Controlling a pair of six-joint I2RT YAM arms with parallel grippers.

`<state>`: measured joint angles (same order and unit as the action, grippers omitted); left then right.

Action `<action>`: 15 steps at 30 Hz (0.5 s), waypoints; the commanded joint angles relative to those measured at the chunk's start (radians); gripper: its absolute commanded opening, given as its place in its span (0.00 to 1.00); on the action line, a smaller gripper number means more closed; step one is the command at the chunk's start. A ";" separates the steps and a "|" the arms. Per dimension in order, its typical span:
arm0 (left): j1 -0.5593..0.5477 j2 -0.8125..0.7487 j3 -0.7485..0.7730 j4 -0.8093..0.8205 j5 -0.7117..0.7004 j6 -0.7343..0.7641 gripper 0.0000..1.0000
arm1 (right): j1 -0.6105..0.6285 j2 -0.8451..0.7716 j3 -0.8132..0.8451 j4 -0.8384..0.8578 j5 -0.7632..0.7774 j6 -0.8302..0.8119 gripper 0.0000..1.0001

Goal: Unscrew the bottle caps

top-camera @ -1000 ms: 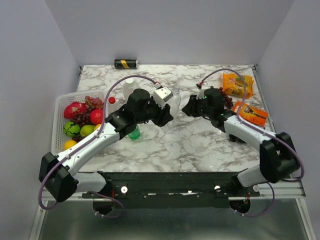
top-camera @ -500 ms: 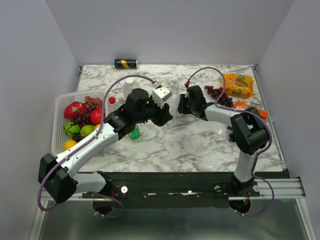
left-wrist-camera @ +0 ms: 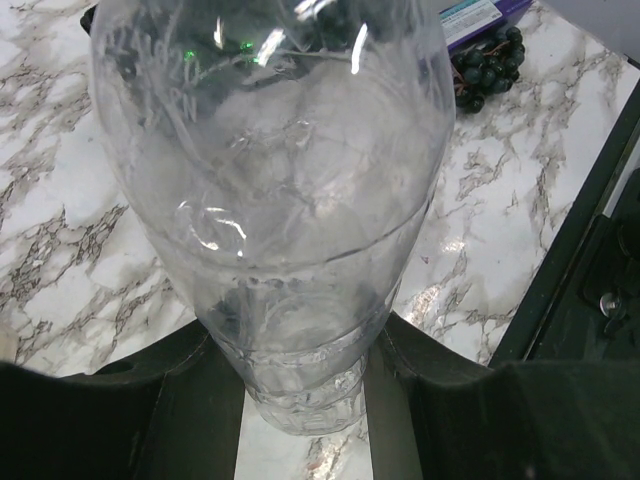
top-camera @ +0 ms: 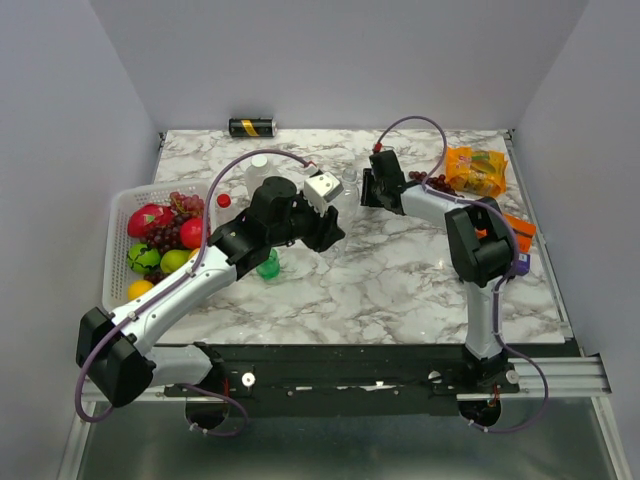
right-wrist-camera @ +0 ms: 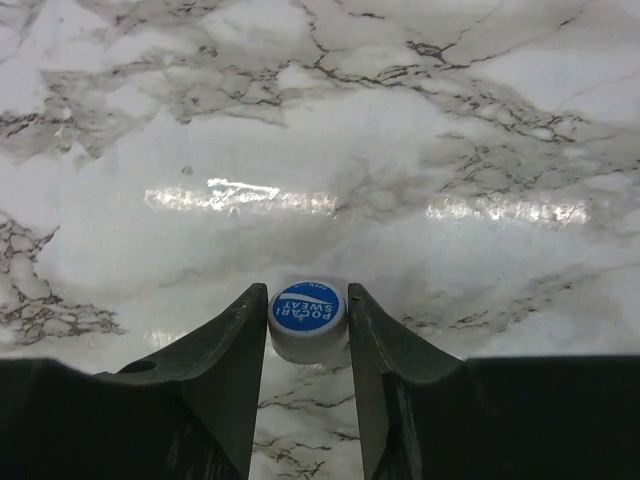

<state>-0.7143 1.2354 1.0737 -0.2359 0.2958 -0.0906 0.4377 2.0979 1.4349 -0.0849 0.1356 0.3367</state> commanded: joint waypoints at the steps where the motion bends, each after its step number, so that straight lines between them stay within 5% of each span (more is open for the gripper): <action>1: 0.012 -0.016 0.042 -0.006 -0.026 0.008 0.09 | -0.004 0.053 0.082 -0.115 0.053 -0.007 0.45; 9: 0.018 -0.017 0.043 -0.009 -0.030 0.009 0.09 | -0.004 0.037 0.065 -0.101 0.048 -0.004 0.48; 15: 0.019 -0.013 0.045 -0.013 -0.030 0.011 0.09 | -0.005 0.016 0.032 -0.075 0.016 -0.007 0.63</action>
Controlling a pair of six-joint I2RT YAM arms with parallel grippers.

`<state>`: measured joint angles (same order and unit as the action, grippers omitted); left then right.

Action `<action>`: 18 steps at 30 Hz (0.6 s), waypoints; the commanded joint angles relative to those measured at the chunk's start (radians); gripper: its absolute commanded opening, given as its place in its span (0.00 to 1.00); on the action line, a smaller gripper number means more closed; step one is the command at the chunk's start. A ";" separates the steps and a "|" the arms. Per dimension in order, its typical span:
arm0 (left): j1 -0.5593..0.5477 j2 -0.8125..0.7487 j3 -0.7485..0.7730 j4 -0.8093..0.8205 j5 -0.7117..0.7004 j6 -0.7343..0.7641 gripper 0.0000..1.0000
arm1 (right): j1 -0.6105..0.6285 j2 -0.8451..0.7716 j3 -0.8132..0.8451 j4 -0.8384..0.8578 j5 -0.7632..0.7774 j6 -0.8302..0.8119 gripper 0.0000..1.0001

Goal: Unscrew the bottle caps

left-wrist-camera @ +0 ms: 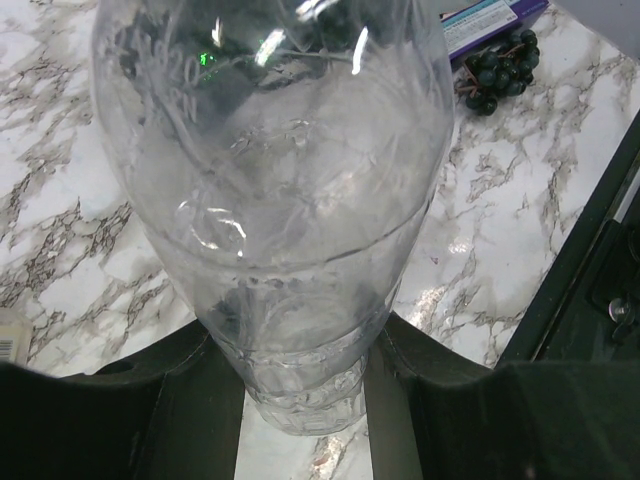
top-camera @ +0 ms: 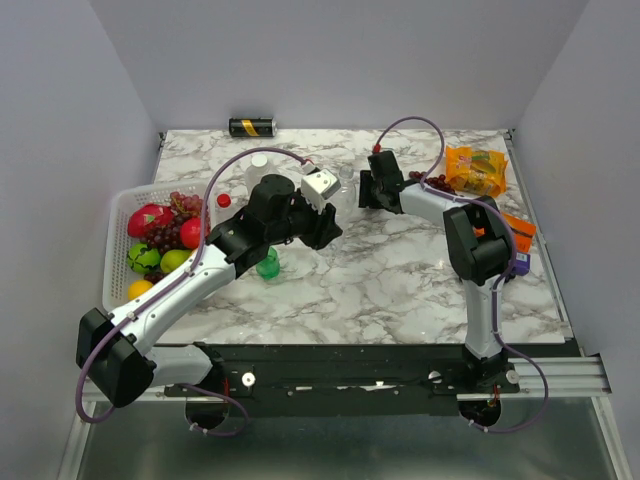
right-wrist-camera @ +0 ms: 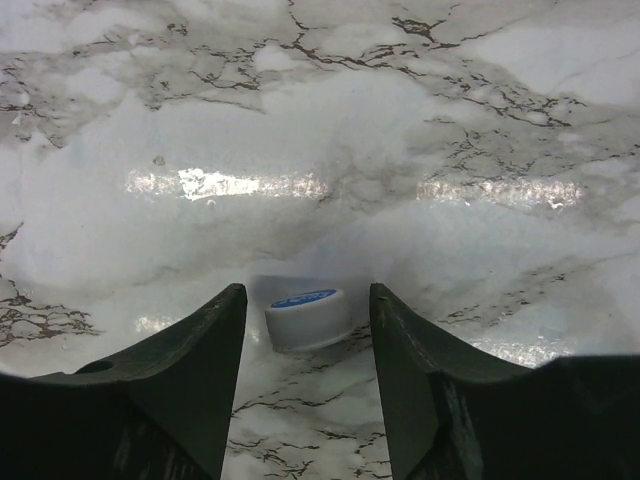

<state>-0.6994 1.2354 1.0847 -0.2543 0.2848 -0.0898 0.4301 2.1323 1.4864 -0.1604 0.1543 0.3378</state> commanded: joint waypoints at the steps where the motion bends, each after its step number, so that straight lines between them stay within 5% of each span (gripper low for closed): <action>1: 0.005 -0.010 0.034 0.006 -0.018 0.010 0.09 | 0.002 -0.021 -0.021 0.001 -0.004 -0.011 0.68; 8: 0.005 -0.001 0.032 0.009 -0.009 0.015 0.09 | 0.002 -0.067 -0.021 0.002 -0.019 -0.032 0.77; 18: 0.005 0.006 0.035 0.003 -0.002 0.015 0.09 | -0.017 -0.034 0.035 -0.051 -0.051 -0.072 0.75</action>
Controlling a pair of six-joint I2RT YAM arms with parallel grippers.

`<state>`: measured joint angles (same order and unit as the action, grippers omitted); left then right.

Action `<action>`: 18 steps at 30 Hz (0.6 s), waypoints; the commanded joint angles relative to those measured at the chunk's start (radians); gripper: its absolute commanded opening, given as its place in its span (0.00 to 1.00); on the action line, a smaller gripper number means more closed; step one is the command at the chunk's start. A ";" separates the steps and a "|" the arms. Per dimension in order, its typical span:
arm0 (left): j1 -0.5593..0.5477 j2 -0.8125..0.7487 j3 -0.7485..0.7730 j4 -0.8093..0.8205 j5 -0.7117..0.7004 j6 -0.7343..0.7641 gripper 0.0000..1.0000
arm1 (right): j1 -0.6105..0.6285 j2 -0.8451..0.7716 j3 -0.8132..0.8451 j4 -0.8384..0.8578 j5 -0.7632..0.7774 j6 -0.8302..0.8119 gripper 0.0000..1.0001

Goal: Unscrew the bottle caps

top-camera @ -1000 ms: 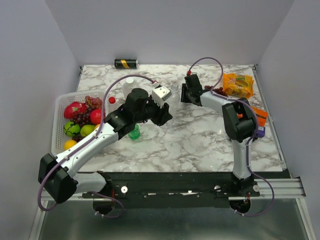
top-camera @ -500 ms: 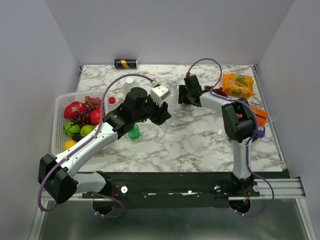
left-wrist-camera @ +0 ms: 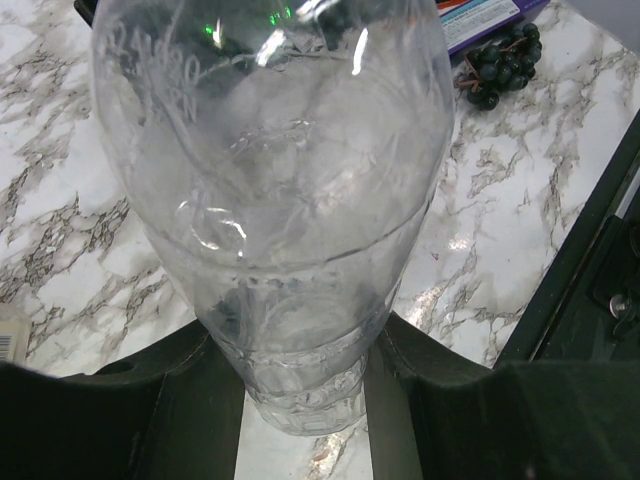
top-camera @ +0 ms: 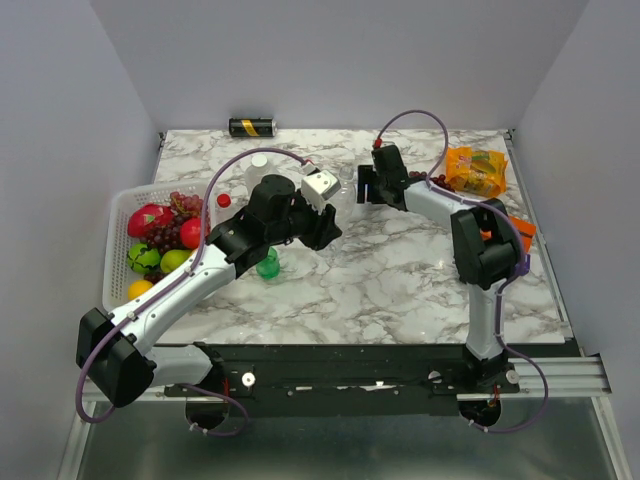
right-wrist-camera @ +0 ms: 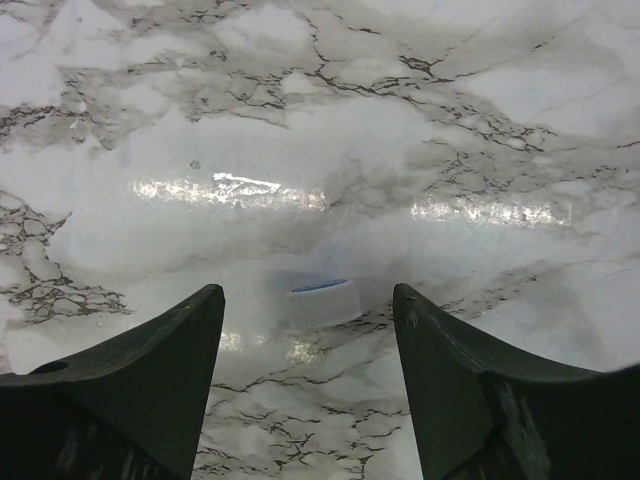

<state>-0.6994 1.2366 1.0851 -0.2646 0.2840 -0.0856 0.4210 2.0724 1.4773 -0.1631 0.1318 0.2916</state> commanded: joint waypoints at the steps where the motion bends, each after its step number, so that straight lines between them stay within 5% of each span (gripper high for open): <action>1: 0.005 0.004 0.038 0.014 0.000 0.010 0.09 | -0.008 0.037 0.046 -0.055 -0.031 -0.025 0.73; 14: 0.005 0.001 0.039 0.014 0.018 0.004 0.09 | -0.008 0.110 0.124 -0.119 -0.069 -0.052 0.58; 18: 0.005 0.000 0.039 0.013 0.018 0.001 0.09 | -0.008 0.124 0.138 -0.142 -0.090 -0.060 0.45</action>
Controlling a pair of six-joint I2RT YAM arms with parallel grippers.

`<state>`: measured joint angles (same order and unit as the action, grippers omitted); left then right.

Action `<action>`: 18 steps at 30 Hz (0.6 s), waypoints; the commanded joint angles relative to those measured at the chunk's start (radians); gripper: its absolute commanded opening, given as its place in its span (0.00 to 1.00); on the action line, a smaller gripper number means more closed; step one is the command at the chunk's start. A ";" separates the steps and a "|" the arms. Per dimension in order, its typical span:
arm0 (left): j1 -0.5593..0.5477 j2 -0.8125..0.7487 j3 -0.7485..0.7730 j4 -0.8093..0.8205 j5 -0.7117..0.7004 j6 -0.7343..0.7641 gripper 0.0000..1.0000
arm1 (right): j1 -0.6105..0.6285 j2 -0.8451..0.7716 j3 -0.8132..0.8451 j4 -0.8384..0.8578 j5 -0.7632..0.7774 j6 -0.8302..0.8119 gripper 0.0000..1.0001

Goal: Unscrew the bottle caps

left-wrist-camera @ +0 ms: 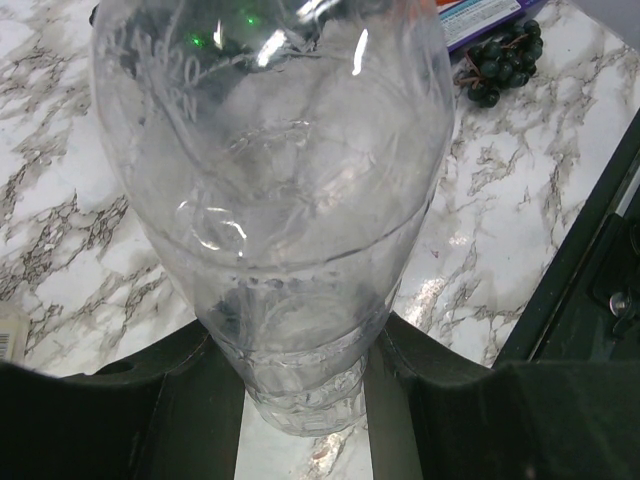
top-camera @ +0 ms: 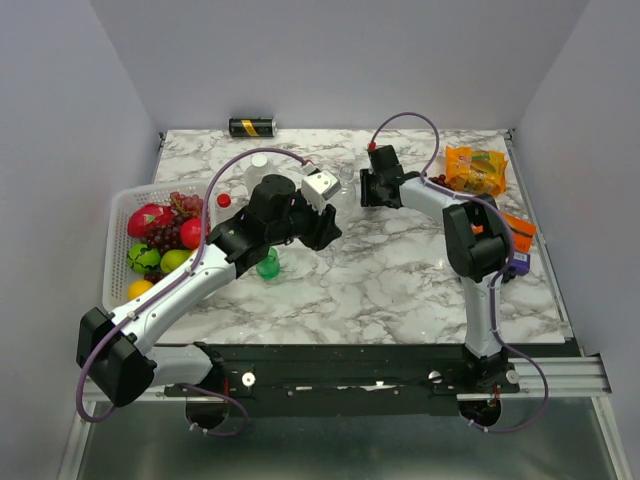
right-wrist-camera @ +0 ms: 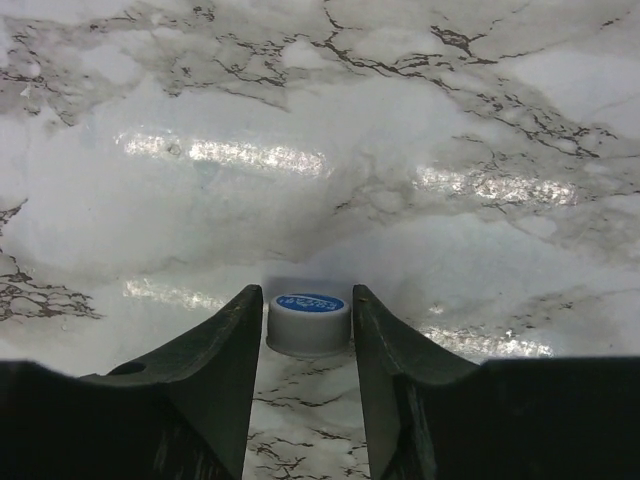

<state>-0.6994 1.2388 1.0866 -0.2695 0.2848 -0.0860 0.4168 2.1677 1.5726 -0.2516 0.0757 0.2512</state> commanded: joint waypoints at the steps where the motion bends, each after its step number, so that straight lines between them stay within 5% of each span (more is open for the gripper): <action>1: 0.005 -0.002 0.038 0.018 0.017 0.002 0.09 | -0.004 0.024 0.047 -0.063 -0.042 -0.024 0.39; 4: 0.005 -0.002 0.039 0.016 0.016 0.003 0.09 | -0.004 -0.015 0.032 -0.092 -0.070 -0.035 0.31; 18: 0.005 0.010 0.048 0.007 0.031 -0.004 0.09 | -0.004 0.114 0.306 -0.509 -0.181 -0.125 0.35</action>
<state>-0.6994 1.2457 1.0939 -0.2737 0.2852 -0.0868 0.4156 2.1883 1.7908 -0.6018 -0.0525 0.1703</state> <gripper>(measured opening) 0.512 0.399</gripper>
